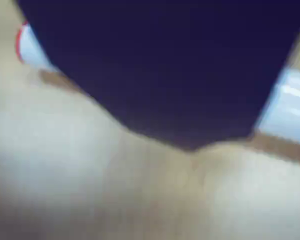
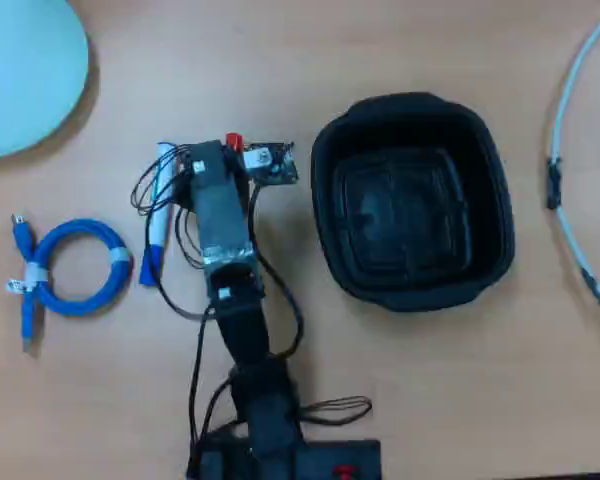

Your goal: Pick up the red pen and put it in the black bowl

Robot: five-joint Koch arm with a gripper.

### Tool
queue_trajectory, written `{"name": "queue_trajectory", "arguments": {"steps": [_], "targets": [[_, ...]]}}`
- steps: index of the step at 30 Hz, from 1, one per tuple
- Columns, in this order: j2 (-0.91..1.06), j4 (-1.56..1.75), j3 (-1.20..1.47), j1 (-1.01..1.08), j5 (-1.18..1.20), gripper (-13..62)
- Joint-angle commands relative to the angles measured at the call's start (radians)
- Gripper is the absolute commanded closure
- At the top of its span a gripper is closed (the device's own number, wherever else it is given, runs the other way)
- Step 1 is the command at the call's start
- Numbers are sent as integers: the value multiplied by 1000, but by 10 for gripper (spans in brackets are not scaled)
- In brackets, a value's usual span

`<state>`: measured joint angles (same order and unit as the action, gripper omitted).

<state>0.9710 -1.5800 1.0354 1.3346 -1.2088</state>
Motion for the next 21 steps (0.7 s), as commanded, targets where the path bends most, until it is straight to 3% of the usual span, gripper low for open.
{"name": "queue_trajectory", "arguments": {"steps": [1, 17, 21], "targets": [[-2, -60, -60, 28, -14, -46], [-60, -104, -54, 64, 103, -43], [-71, -133, -52, 58, 121, 20]]}}
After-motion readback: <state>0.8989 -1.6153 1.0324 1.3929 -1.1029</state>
